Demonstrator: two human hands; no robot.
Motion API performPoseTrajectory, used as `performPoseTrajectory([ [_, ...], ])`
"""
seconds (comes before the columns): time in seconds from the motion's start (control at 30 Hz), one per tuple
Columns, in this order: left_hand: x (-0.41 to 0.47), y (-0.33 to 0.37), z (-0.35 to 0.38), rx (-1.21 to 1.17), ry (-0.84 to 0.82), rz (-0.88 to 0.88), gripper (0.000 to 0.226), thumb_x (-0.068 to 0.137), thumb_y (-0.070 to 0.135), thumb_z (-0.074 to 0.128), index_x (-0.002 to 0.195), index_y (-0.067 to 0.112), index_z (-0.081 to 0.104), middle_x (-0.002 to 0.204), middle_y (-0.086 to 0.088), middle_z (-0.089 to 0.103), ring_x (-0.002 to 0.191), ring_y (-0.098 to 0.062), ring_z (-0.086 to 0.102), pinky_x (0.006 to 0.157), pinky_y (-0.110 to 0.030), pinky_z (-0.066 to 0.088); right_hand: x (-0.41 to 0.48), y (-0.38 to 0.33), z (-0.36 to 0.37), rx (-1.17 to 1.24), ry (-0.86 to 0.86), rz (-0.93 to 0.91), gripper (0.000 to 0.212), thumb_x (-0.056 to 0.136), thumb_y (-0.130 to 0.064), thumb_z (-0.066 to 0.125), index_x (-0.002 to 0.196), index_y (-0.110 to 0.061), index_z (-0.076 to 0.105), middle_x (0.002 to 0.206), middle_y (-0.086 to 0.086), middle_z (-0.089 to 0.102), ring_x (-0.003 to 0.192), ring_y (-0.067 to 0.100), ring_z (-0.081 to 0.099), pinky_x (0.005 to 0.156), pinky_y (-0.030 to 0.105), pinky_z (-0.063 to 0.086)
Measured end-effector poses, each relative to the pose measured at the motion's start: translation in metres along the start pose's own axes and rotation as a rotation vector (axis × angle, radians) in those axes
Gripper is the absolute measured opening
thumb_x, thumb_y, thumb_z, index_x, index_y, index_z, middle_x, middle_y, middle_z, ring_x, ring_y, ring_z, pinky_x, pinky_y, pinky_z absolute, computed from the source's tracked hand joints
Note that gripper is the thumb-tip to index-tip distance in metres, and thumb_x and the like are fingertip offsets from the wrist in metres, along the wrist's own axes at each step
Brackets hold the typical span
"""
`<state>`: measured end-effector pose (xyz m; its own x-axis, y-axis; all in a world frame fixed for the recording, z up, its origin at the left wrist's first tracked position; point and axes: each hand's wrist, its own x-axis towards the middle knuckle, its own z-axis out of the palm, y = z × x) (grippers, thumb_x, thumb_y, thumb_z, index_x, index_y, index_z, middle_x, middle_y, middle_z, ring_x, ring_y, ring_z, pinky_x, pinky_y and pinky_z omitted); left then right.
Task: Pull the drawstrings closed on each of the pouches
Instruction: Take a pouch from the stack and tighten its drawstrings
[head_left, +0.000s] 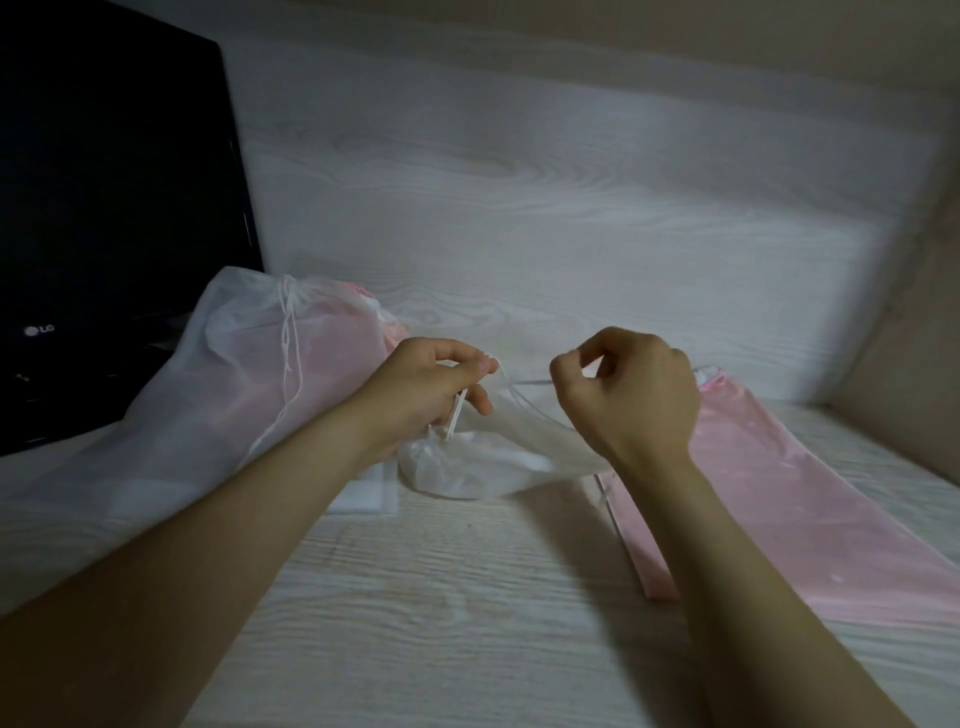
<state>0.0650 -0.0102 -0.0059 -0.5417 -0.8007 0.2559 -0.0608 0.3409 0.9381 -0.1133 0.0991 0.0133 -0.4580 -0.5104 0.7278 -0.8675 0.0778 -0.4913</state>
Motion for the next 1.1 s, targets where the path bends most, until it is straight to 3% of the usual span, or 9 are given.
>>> performPoseTrajectory([
  [0.1,-0.002,0.001,0.001,0.036,-0.077,-0.021,0.023,0.105,0.036,0.064,0.116,0.02,0.076,0.091,-0.005,0.081,0.055,-0.013,0.035,0.056,-0.025,0.036,-0.002,0.004,0.004,-0.096,-0.008,-0.136,0.033,0.077,-0.036,0.055,0.051,-0.016,0.049,0.042,-0.002,0.042,0.046,0.02,0.04,0.069,0.035,0.044],
  [0.17,-0.004,0.003,0.002,0.059,-0.13,-0.024,0.025,0.106,0.038,0.062,0.118,0.021,0.076,0.097,-0.002,0.082,0.061,-0.018,0.036,0.061,-0.026,0.039,-0.005,0.003,0.009,-0.101,-0.053,-0.21,0.028,0.077,-0.036,0.052,0.056,-0.017,0.051,0.049,-0.004,0.05,0.05,0.019,0.047,0.08,0.041,0.046],
  [0.33,-0.001,0.002,0.001,0.006,-0.188,0.0,0.031,0.109,0.037,0.058,0.123,0.016,0.077,0.088,-0.002,0.074,0.063,-0.023,0.026,0.06,-0.026,0.034,-0.011,-0.004,0.015,0.434,-0.255,-0.199,0.021,0.081,-0.029,0.07,0.091,-0.017,0.056,0.076,-0.004,0.067,0.069,0.013,0.067,0.065,0.037,0.056],
  [0.5,0.0,0.004,0.003,-0.033,-0.184,-0.052,0.039,0.109,0.032,0.053,0.099,-0.001,0.073,0.064,-0.007,0.054,0.053,-0.016,0.04,0.055,-0.03,0.035,-0.021,-0.011,0.026,0.547,-0.449,-0.098,0.041,0.081,-0.029,0.087,0.103,-0.021,0.053,0.09,-0.003,0.069,0.068,0.019,0.071,0.065,0.039,0.061],
  [0.7,0.0,0.009,0.002,-0.089,-0.201,-0.085,0.044,0.099,0.02,0.038,0.106,-0.003,0.075,0.077,-0.021,0.06,0.054,-0.02,0.043,0.052,-0.025,0.041,-0.015,-0.002,0.029,0.325,-0.377,-0.296,0.016,0.085,-0.036,0.085,0.096,-0.025,0.08,0.085,-0.011,0.074,0.068,-0.004,0.063,0.062,0.009,0.041],
  [0.83,-0.001,0.008,0.003,-0.049,-0.193,-0.088,0.032,0.094,0.023,0.053,0.089,-0.002,0.073,0.068,-0.013,0.035,0.059,-0.024,0.04,0.063,-0.036,0.041,-0.013,0.002,0.032,0.14,-0.361,-0.512,0.009,0.091,-0.03,0.08,0.099,-0.03,0.083,0.084,-0.002,0.069,0.075,0.012,0.063,0.07,0.03,0.05],
  [0.9,-0.002,0.008,0.004,-0.055,-0.161,-0.107,0.032,0.088,0.022,0.056,0.096,-0.002,0.076,0.069,-0.014,0.045,0.062,-0.023,0.045,0.068,-0.037,0.043,-0.011,0.004,0.036,0.061,-0.361,-0.559,0.01,0.094,-0.025,0.075,0.099,-0.029,0.083,0.08,0.001,0.065,0.074,0.019,0.059,0.068,0.037,0.049],
  [1.0,-0.005,0.01,0.005,0.098,-0.083,-0.035,0.024,0.088,0.009,0.065,0.111,0.012,0.07,0.087,-0.003,0.068,0.075,-0.016,0.061,0.073,-0.033,0.05,-0.012,0.004,0.038,0.014,-0.371,-0.462,0.018,0.091,-0.012,0.065,0.091,-0.02,0.081,0.082,0.002,0.07,0.077,0.018,0.061,0.071,0.034,0.049],
  [1.1,-0.004,0.005,0.002,0.257,0.004,0.136,0.031,0.082,-0.005,0.071,0.097,0.021,0.067,0.096,-0.002,0.072,0.087,-0.017,0.071,0.082,-0.041,0.063,-0.01,-0.002,0.031,0.211,-0.441,-0.128,0.018,0.094,-0.011,0.063,0.084,-0.016,0.078,0.074,-0.014,0.071,0.07,-0.001,0.062,0.062,0.011,0.041],
])
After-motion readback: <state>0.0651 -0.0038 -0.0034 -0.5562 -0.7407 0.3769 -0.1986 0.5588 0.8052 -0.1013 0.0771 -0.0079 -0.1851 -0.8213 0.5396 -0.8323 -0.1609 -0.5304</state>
